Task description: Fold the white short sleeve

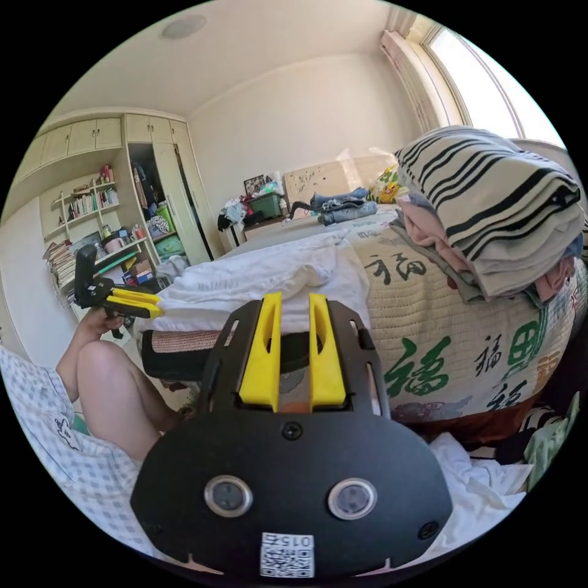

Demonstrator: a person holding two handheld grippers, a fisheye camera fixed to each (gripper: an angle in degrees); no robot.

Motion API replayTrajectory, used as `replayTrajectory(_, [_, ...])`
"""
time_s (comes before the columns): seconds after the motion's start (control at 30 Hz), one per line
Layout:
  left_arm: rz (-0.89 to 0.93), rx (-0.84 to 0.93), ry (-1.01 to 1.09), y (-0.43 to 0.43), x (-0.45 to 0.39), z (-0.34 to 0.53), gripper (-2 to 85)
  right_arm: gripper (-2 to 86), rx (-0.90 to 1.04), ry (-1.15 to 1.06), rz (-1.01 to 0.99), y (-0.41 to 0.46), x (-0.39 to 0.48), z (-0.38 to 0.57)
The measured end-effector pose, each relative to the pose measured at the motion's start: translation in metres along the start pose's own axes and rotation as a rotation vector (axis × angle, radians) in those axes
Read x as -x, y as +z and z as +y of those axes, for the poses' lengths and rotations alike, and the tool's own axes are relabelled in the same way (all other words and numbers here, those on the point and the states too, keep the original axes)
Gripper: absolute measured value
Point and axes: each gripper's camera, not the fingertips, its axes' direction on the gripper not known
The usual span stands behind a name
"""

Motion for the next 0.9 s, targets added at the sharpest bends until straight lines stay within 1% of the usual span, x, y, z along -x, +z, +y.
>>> replayTrajectory(0.1, [-0.007, 0.000, 0.005, -0.006, 0.006, 0.004, 3.3, 8.4, -0.026, -0.037, 0.006, 0.005, 0.016, 0.014])
replayTrajectory(0.17, [-0.011, -0.005, 0.000, -0.010, 0.013, 0.009, 4.0, 9.2, 0.011, -0.030, 0.021, 0.022, 0.022, 0.024])
replayTrajectory(0.23, [-0.017, -0.009, -0.011, -0.014, 0.020, 0.014, 4.9, 9.3, 0.068, -0.025, -0.017, 0.047, 0.030, 0.046])
replayTrajectory(0.3, [-0.016, -0.012, -0.017, -0.016, 0.027, 0.020, 5.7, 8.3, 0.102, -0.030, -0.017, 0.062, 0.038, 0.067])
replayTrajectory(0.4, [0.002, -0.017, -0.010, -0.019, 0.039, 0.030, 6.3, 5.2, 0.079, -0.036, 0.051, 0.066, 0.049, 0.105])
replayTrajectory(0.47, [0.002, -0.018, -0.004, -0.021, 0.048, 0.039, 6.5, 4.5, 0.077, -0.015, 0.030, 0.065, 0.051, 0.123])
replayTrajectory(0.57, [-0.013, -0.021, -0.006, -0.023, 0.058, 0.050, 6.5, 3.9, 0.148, -0.073, 0.039, 0.061, 0.064, 0.138])
replayTrajectory(0.63, [-0.024, -0.026, 0.001, -0.025, 0.064, 0.058, 6.5, 2.1, 0.229, -0.190, 0.131, 0.043, 0.086, 0.126])
replayTrajectory(0.67, [-0.025, -0.028, -0.001, -0.025, 0.069, 0.064, 6.5, 1.3, 0.213, -0.207, 0.162, 0.033, 0.092, 0.119])
replayTrajectory(0.73, [-0.021, -0.023, -0.010, -0.026, 0.079, 0.071, 6.5, 0.1, 0.096, -0.327, 0.238, -0.023, 0.134, 0.080])
replayTrajectory(0.77, [-0.019, -0.019, -0.017, -0.026, 0.085, 0.076, 6.5, -0.1, 0.086, -0.372, 0.241, -0.036, 0.149, 0.067])
replayTrajectory(0.83, [-0.021, -0.018, -0.023, -0.026, 0.095, 0.085, 6.5, -0.5, 0.073, -0.554, 0.221, -0.083, 0.221, 0.009])
replayTrajectory(0.87, [-0.023, -0.019, -0.024, -0.026, 0.101, 0.091, 6.5, -0.6, 0.068, -0.588, 0.221, -0.094, 0.241, -0.006])
replayTrajectory(0.9, [-0.022, -0.020, -0.026, -0.026, 0.105, 0.095, 6.5, -0.7, 0.073, -0.644, 0.226, -0.114, 0.279, -0.036])
